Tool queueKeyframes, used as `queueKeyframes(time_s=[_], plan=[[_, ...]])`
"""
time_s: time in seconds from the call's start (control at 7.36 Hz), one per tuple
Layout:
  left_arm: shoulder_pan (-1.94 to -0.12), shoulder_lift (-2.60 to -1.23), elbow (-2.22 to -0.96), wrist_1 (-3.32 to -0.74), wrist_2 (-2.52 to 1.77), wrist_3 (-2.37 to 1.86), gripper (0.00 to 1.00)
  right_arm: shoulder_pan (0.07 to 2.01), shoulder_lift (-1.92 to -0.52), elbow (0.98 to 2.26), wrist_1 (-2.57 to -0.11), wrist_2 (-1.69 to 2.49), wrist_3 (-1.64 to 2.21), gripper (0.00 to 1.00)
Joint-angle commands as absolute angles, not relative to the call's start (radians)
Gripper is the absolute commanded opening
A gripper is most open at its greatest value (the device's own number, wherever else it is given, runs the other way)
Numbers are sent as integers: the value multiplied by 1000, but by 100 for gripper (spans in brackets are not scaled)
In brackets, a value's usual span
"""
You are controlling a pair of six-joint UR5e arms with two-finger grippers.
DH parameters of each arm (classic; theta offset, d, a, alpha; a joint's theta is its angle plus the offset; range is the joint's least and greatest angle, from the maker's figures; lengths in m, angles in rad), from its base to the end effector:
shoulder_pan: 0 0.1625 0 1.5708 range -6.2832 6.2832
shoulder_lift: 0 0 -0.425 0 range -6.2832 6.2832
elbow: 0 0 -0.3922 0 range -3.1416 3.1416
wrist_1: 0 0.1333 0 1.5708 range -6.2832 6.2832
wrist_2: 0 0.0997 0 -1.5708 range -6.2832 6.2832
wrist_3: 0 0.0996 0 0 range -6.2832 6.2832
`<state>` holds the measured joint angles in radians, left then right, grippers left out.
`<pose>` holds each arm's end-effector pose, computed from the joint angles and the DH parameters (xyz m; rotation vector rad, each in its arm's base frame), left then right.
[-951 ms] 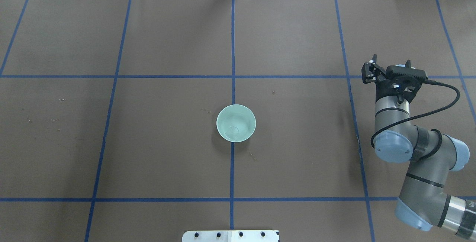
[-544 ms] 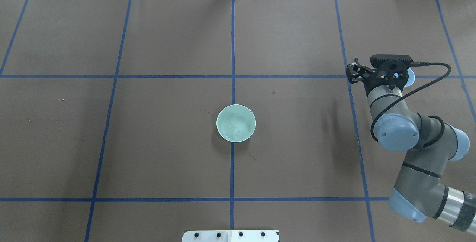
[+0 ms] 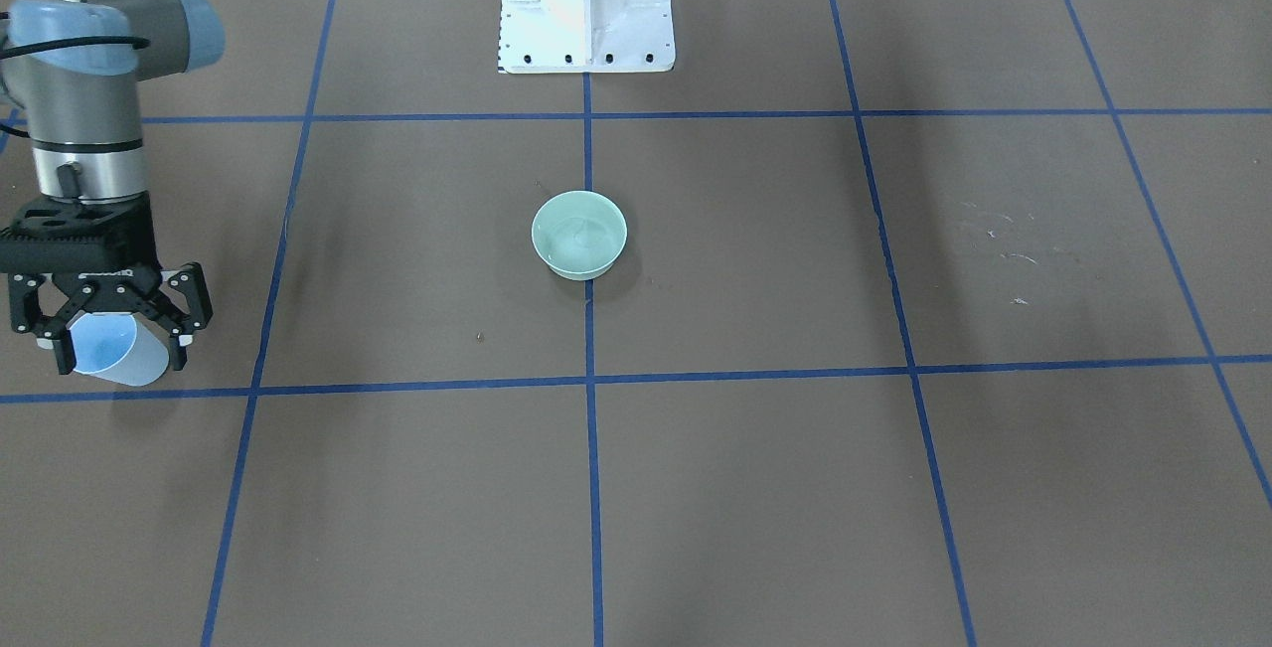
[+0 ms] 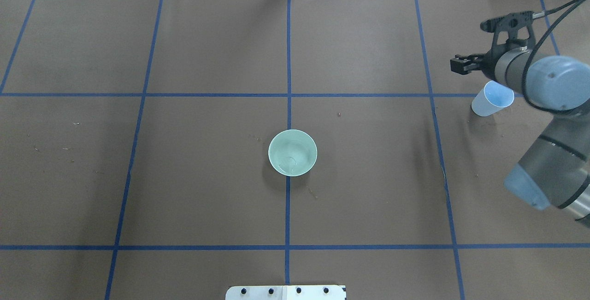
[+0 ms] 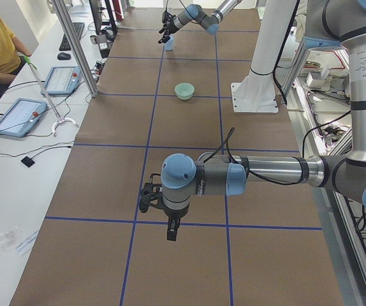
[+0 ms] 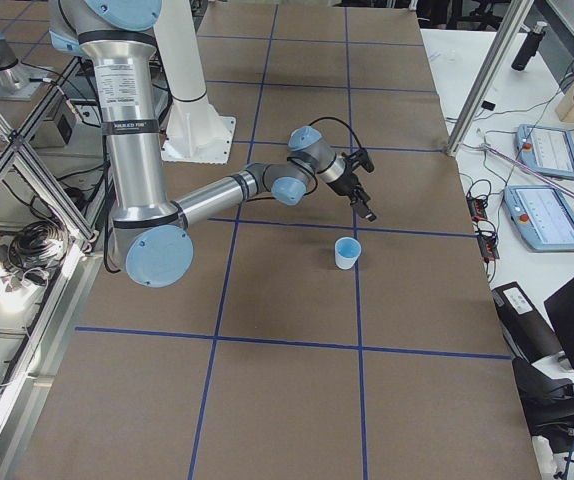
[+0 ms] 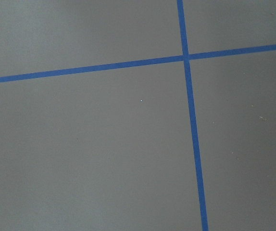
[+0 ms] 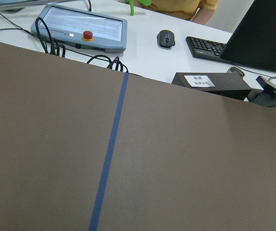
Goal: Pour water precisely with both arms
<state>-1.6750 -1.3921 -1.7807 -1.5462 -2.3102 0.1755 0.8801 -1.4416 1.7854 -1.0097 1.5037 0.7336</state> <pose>-0.1092 -0.4075 0.6414 0.1093 0.7315 0.0705 -0.2512 -0.5237 0.4348 0.7256 -0.5439 0.0703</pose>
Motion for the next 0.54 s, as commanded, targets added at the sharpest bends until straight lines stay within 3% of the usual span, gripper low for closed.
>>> queueKeyframes(time_s=[0.0, 0.41], plan=[[-1672, -1411, -1795, -1546, -2310, 149, 100, 1123, -1448, 1764, -1025, 1855, 472, 100], [-1666, -1449, -1845, -1543, -2382, 20, 100, 1369, -1453, 1746, -1222, 2110, 78, 100]])
